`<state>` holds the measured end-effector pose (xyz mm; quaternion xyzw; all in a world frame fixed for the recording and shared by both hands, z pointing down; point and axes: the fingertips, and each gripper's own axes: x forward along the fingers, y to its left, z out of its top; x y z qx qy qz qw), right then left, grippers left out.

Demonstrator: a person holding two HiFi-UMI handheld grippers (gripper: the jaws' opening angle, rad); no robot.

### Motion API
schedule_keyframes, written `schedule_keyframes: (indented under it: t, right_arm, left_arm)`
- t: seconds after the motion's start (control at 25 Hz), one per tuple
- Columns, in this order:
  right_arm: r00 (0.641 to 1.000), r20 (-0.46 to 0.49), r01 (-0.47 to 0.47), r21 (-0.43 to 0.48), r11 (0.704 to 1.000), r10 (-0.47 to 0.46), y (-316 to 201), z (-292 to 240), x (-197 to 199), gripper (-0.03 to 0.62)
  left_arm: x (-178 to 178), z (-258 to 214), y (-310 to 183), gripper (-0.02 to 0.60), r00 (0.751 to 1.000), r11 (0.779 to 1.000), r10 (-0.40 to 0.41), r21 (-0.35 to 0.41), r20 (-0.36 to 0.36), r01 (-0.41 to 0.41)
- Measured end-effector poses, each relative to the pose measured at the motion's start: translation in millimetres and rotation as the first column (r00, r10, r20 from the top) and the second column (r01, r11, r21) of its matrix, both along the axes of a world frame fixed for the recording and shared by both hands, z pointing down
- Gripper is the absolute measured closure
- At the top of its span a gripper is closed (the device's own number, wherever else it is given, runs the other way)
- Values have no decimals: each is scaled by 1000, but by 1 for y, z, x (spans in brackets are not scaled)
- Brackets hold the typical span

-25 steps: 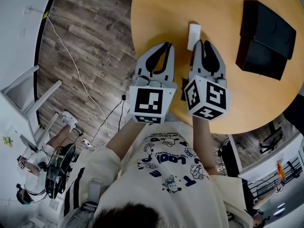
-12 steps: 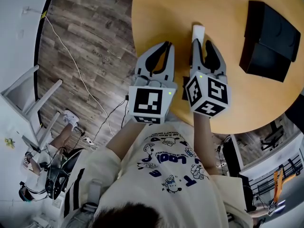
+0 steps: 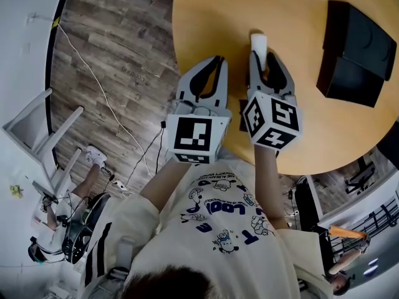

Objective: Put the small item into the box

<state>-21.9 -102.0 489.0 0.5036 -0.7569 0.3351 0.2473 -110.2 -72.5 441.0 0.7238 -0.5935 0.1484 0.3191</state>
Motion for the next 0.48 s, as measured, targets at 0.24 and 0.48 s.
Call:
schedule_keyframes:
  t: [0.24, 0.48]
  right_arm:
    - [1000, -8, 0, 0, 1000, 0, 3, 1, 4, 436]
    - [1000, -6, -6, 1, 1000, 6, 5, 3, 10, 442]
  left_arm:
    - [4, 1, 2, 552, 1000, 1000, 14, -6, -5, -14]
    - [7, 0, 2, 552, 999, 999, 35, 0, -6, -35]
